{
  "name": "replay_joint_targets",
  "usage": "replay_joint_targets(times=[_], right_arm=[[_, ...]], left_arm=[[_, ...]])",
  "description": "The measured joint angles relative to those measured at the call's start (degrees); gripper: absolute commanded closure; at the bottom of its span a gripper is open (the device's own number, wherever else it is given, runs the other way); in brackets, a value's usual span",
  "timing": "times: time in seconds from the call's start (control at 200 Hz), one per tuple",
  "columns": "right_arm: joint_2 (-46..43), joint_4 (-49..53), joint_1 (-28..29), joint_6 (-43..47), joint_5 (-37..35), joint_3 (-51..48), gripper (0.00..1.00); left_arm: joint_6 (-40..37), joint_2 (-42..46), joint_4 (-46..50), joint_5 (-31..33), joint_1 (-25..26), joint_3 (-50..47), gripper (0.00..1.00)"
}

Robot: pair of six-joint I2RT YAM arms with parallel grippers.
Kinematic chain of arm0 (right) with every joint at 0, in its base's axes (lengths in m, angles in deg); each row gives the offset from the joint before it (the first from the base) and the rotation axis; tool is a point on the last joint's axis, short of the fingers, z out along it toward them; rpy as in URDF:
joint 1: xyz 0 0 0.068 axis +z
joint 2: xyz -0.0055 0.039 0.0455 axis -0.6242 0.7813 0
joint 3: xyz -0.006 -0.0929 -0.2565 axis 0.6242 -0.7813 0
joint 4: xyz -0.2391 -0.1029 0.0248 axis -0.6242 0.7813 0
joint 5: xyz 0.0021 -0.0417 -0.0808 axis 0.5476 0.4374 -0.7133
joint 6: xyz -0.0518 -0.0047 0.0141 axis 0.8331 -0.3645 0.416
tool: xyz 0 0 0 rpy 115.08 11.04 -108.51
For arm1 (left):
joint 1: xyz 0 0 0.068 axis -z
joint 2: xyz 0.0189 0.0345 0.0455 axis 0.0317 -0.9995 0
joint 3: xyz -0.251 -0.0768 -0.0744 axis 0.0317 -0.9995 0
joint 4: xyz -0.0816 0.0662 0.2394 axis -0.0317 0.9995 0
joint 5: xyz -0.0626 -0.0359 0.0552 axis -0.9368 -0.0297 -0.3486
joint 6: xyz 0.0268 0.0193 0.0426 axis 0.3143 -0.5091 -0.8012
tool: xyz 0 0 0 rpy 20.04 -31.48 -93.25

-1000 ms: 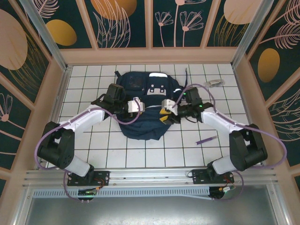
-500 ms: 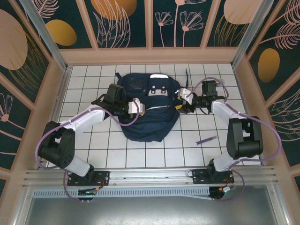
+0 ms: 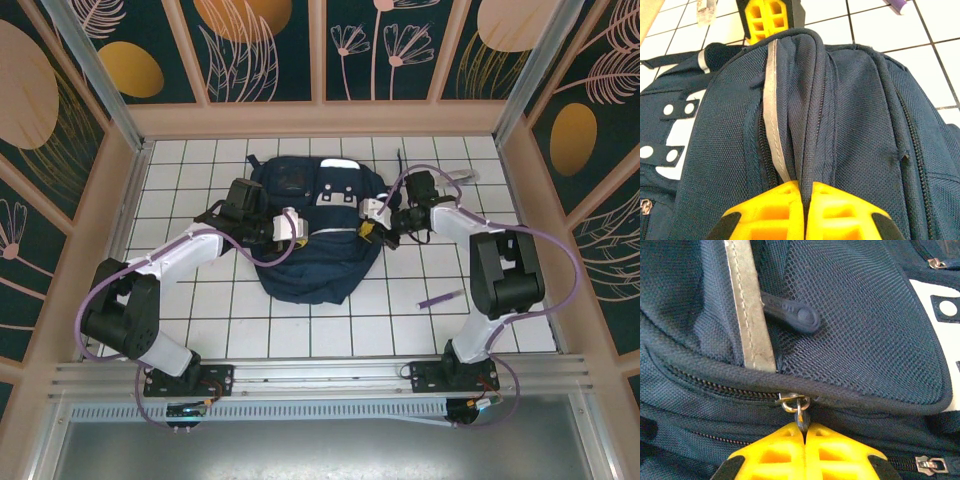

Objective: Pack the student bag

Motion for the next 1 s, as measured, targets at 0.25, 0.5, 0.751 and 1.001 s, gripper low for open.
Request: replay_joint_targets(times=[0.25,0.5,0.751,1.001], right_arm=[[-8.13,3.82,0.74,-1.36,-3.34,-3.06,1.00],[-11.39,8.20,5.86,-3.39,-4.59,-3.02,1.00],[-9.99,-1.40,17.68,-18.25,0.90,-4.15,1.00],[-13.18,-13.73,19.58,-27.06,4.87,-11.52,0.71]], left_arm=[[5.33,-0.44,-2.29,2.95,0.24,0.00,1.00],[7.43,-2.23,-4.04,4.09,0.33,0.94,1.00],[11.98,-5.18,-9.68,2.43,0.72,1.25,1.00],[16.24,-5.92,-16.00,1.79,1.14,-0.15,1.00]])
